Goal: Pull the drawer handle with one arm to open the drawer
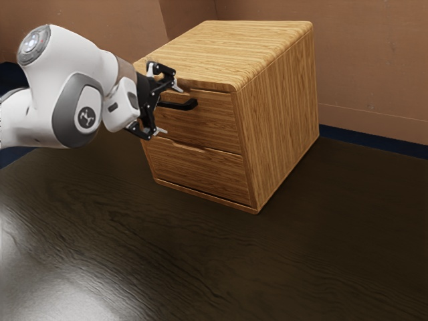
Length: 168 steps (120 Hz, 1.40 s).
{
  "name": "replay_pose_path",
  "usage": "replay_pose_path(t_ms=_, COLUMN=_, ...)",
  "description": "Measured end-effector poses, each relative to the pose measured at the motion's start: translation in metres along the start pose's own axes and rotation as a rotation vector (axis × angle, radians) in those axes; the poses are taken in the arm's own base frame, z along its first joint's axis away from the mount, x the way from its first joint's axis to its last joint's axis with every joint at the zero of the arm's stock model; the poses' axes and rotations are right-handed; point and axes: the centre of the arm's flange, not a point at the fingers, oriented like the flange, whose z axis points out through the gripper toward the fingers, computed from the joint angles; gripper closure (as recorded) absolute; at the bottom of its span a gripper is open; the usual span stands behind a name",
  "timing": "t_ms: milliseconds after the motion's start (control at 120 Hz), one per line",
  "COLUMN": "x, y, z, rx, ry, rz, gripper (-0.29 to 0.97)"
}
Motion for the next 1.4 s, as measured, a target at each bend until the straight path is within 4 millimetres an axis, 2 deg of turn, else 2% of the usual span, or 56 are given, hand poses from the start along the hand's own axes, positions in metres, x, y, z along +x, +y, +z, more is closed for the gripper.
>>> replay_pose_path(t_ms=158, x=0.002, y=0.005, z=0.006, rx=-0.015, ry=0.005, rz=0.009, gripper=0.0)
replay_pose_path(t_ms=283, x=-0.023, y=0.01, z=0.004, rx=-0.019, ry=-0.024, rz=-0.018, gripper=0.0)
replay_pose_path(t_ms=342, x=-0.029, y=0.012, z=0.005, rx=-0.022, ry=-0.03, rz=-0.023, gripper=0.0)
replay_pose_path(t_ms=475, x=-0.024, y=0.013, z=0.01, rx=-0.03, ry=-0.022, rz=-0.014, gripper=0.0)
replay_pose_path(t_ms=667, x=-0.02, y=0.024, z=0.027, rx=-0.065, ry=-0.011, rz=-0.013, gripper=-0.01)
replay_pose_path(t_ms=808, x=-0.02, y=0.027, z=0.012, rx=-0.067, ry=-0.01, rz=-0.013, gripper=0.11)
replay_pose_path(t_ms=892, x=-0.028, y=0.031, z=0.005, rx=-0.07, ry=-0.02, rz=-0.027, gripper=0.07)
replay_pose_path(t_ms=1017, x=-0.04, y=0.038, z=0.005, rx=-0.087, ry=-0.03, rz=-0.045, gripper=0.01)
replay_pose_path(t_ms=1067, x=-0.043, y=0.042, z=0.003, rx=-0.094, ry=-0.034, rz=-0.049, gripper=0.02)
replay_pose_path(t_ms=1133, x=-0.045, y=0.046, z=-0.006, rx=-0.094, ry=-0.037, rz=-0.054, gripper=0.06)
replay_pose_path(t_ms=1250, x=-0.043, y=0.052, z=-0.021, rx=-0.095, ry=-0.035, rz=-0.059, gripper=0.04)
replay_pose_path(t_ms=1400, x=-0.041, y=0.06, z=-0.025, rx=-0.109, ry=-0.029, rz=-0.062, gripper=0.0)
